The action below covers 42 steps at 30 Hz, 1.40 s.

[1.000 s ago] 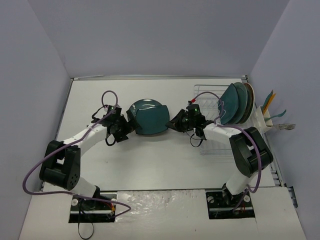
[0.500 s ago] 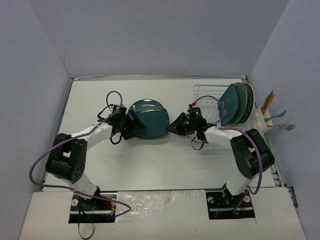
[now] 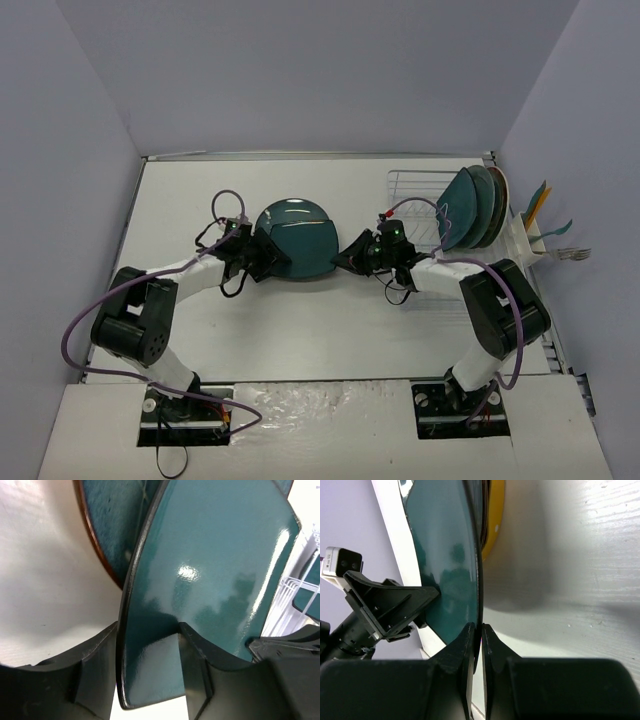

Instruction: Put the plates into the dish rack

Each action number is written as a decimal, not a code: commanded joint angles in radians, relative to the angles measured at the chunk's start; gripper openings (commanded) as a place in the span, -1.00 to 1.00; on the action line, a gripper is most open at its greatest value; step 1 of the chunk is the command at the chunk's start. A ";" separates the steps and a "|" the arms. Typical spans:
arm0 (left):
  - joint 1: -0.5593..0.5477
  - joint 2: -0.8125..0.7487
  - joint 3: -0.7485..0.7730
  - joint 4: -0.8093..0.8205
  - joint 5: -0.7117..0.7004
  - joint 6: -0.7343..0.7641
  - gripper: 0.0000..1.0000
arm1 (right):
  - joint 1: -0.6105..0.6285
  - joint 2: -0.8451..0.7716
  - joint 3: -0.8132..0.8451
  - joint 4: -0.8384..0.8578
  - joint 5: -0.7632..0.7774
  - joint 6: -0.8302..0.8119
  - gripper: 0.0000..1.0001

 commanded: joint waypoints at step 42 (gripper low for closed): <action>0.000 -0.494 -0.028 0.149 0.003 -0.047 -1.00 | -0.046 -0.171 0.106 0.017 -0.145 -0.146 0.77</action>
